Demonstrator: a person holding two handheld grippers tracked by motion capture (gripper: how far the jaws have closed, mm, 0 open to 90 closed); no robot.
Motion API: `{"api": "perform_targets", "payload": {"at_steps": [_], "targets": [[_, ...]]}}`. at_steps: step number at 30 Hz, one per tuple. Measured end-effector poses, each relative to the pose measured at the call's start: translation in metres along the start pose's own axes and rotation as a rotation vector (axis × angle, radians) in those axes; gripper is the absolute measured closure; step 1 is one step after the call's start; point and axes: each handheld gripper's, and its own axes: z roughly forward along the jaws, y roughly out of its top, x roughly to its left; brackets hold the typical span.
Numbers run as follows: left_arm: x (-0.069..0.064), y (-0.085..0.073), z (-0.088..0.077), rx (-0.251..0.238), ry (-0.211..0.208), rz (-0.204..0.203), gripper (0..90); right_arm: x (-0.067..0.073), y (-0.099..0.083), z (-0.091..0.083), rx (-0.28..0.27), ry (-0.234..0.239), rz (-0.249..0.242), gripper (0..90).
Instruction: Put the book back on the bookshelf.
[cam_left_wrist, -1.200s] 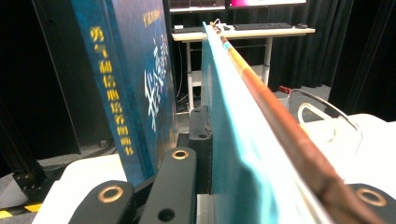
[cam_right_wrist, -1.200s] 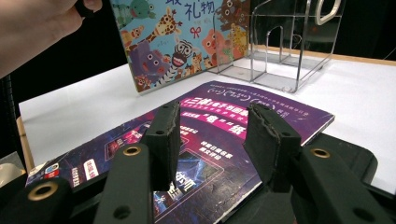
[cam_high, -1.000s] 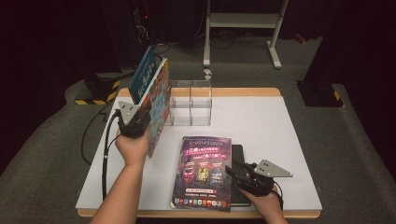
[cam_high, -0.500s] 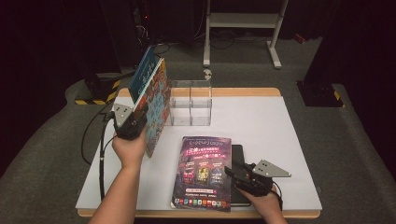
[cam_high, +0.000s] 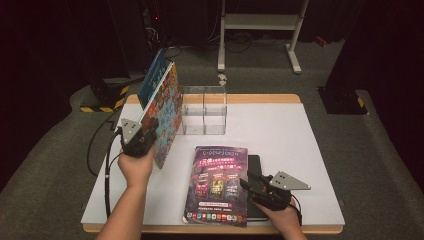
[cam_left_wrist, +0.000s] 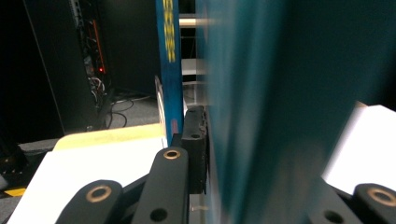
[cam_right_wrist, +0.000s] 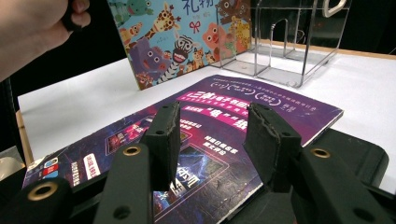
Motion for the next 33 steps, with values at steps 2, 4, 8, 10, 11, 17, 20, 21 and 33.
{"api": "perform_targets", "payload": {"at_steps": [2, 4, 8, 10, 11, 17, 20, 21, 33], "targets": [[0.0, -0.006, -0.006, 0.005, -0.004, 0.007, 75.4, 0.0, 0.0, 0.0, 0.0, 0.0, 0.002, 54.8], [0.001, -0.012, -0.013, 0.015, -0.007, 0.02, 75.6, -0.001, 0.0, 0.0, 0.001, -0.001, 0.002, 54.8], [0.006, -0.025, -0.024, 0.03, -0.007, 0.008, 75.6, 0.0, 0.0, 0.001, 0.002, 0.0, 0.001, 54.8], [0.007, -0.029, -0.026, 0.032, -0.003, 0.005, 75.4, 0.001, 0.0, 0.001, 0.002, 0.001, -0.001, 54.8], [0.009, -0.031, -0.027, 0.039, 0.0, 0.003, 75.8, 0.001, 0.0, 0.002, 0.003, 0.001, -0.002, 54.8], [0.013, -0.044, -0.03, 0.044, 0.023, 0.019, 78.2, 0.001, 0.0, 0.002, 0.002, 0.0, 0.001, 54.8], [0.011, -0.044, -0.03, 0.031, 0.046, 0.01, 79.8, 0.001, -0.001, 0.002, 0.004, 0.001, 0.0, 54.8], [0.011, -0.044, -0.029, 0.026, 0.051, 0.009, 80.2, 0.001, -0.001, 0.002, 0.004, 0.001, 0.001, 54.8], [0.004, -0.047, -0.018, -0.007, 0.092, 0.017, 80.9, 0.001, -0.001, 0.001, 0.006, 0.002, -0.001, 54.9]]}}
